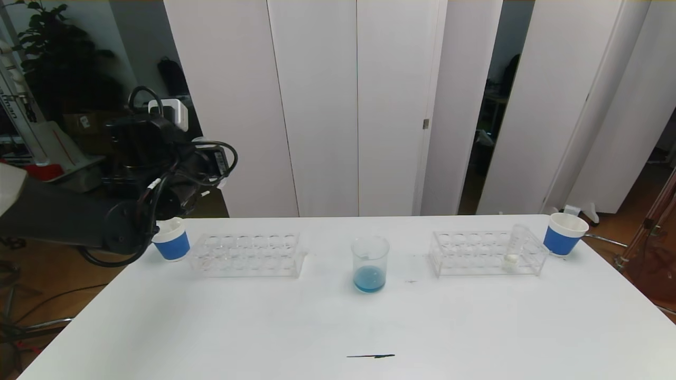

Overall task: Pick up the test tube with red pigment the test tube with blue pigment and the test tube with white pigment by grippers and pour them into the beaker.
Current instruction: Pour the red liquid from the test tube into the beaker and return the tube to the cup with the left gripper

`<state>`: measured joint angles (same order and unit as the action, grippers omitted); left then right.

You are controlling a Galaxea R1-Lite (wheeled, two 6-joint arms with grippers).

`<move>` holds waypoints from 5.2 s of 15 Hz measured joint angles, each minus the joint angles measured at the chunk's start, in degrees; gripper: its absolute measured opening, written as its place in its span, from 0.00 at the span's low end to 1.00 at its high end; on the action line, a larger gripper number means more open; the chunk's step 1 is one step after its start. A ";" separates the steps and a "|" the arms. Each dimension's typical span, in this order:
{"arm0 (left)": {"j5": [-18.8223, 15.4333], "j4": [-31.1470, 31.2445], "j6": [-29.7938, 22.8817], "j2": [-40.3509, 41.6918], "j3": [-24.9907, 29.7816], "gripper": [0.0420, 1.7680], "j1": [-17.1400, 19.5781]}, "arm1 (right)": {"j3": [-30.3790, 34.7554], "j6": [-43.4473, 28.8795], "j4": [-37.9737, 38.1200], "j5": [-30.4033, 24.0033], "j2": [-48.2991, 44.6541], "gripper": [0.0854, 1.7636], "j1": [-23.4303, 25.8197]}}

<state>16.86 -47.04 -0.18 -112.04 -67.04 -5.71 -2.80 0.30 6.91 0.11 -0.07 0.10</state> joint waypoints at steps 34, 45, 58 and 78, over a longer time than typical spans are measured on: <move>-0.61 -21.11 8.17 -21.55 1.66 0.31 15.73 | 0.00 0.02 -0.02 0.02 0.00 0.99 0.00; -0.57 -20.52 8.56 -22.08 2.54 0.32 16.75 | 0.00 0.02 -0.02 0.02 0.00 0.99 0.00; -0.61 -16.65 8.91 -14.31 4.45 0.99 15.46 | 0.00 0.02 0.00 0.02 0.00 0.99 0.00; -0.13 29.95 8.94 67.62 37.96 0.99 10.03 | 0.00 0.02 0.00 -0.01 0.00 0.99 0.00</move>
<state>16.73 -17.09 8.75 -44.42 -29.07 4.33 -2.80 0.33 6.91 0.10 -0.07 0.10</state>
